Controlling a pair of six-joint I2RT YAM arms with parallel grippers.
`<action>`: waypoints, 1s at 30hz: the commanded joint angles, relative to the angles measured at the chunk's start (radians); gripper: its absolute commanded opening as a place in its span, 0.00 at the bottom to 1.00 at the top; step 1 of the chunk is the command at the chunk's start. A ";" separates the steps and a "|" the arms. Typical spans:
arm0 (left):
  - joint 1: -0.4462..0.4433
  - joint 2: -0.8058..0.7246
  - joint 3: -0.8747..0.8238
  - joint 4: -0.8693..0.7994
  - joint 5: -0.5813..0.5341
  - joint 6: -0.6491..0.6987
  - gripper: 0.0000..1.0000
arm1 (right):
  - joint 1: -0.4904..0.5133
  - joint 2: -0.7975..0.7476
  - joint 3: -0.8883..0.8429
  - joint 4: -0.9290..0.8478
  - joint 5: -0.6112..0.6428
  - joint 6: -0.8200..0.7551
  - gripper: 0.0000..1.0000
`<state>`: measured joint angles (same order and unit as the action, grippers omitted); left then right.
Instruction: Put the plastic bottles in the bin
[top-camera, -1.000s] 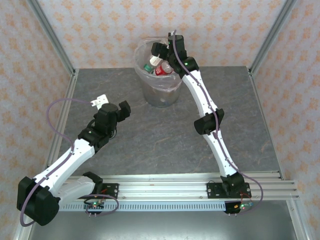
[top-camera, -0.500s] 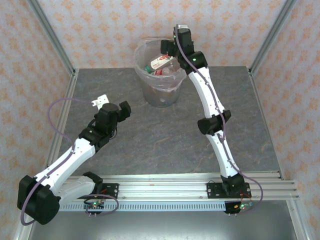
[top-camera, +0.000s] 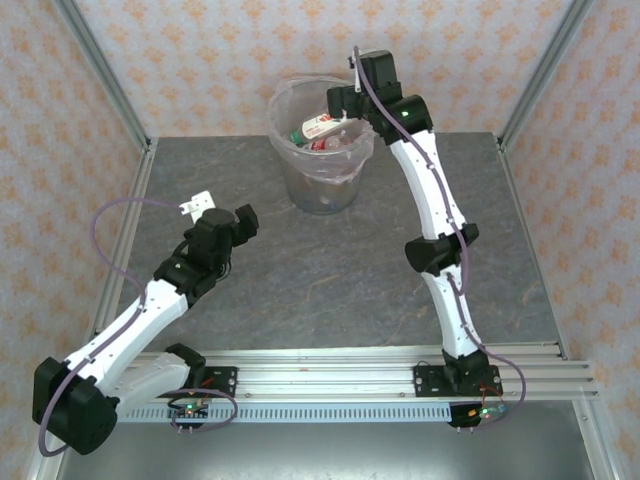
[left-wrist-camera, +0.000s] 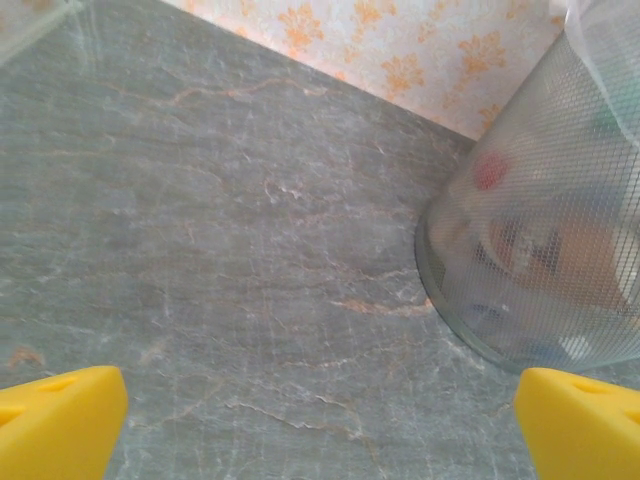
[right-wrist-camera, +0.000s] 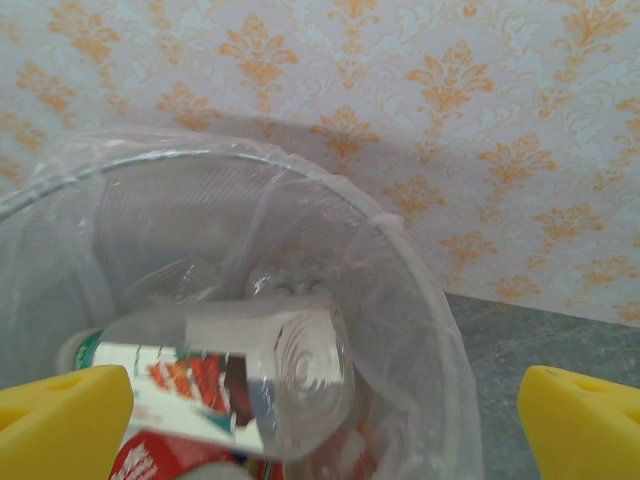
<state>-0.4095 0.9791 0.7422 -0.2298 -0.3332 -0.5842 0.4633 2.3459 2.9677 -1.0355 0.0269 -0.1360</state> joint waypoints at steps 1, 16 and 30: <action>0.013 -0.059 -0.007 -0.048 -0.111 0.044 1.00 | -0.001 -0.166 -0.107 0.000 -0.020 -0.059 0.99; 0.051 -0.219 -0.076 -0.085 -0.490 0.233 1.00 | 0.000 -0.697 -0.972 0.318 0.085 -0.132 0.99; 0.302 -0.081 -0.172 0.031 -0.469 0.103 1.00 | -0.007 -1.286 -2.054 1.044 0.200 -0.074 0.99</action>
<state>-0.1497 0.8772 0.5911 -0.2649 -0.8394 -0.4438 0.4625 1.1202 1.0500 -0.2665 0.1787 -0.2508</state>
